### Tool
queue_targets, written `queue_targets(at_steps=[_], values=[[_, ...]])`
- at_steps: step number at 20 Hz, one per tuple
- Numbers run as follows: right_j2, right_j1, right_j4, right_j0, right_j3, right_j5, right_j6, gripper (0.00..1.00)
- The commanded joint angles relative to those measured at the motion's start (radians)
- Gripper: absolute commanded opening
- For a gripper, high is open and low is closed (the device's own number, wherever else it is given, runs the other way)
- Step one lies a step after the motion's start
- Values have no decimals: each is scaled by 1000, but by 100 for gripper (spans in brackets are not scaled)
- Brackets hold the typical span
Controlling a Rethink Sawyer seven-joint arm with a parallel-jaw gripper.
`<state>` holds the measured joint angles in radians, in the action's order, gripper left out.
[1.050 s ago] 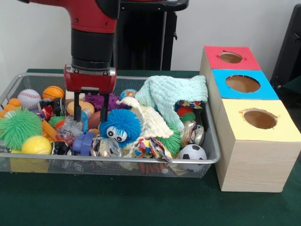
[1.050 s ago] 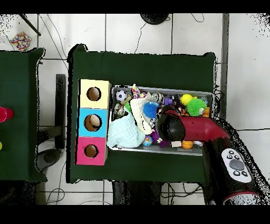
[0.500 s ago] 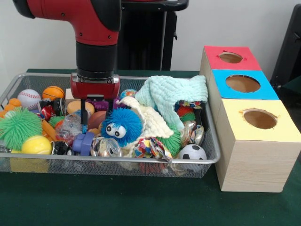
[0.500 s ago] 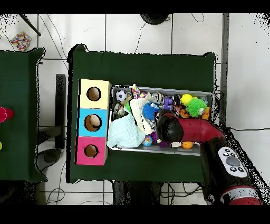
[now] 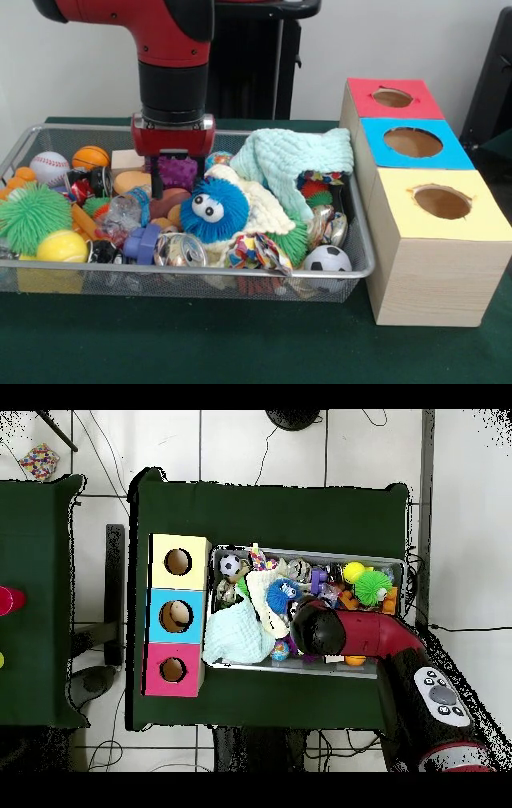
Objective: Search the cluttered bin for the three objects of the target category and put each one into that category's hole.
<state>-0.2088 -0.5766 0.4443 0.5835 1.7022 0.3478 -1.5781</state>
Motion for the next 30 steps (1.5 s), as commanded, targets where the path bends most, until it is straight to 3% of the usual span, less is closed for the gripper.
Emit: queue_targets(at_steps=[1, 11, 17, 25, 27, 30], values=[[-109, 28, -53, 11, 99, 123, -30, 100], [-180, -65, -154, 37, 157, 201, -33, 100], [-242, 28, -163, 84, 155, 102, -24, 100], [-297, 27, -138, 102, 176, 7, -47, 100], [-292, 28, -117, 92, 162, -22, -55, 100], [-208, -19, -68, 21, 133, -83, -102, 100]])
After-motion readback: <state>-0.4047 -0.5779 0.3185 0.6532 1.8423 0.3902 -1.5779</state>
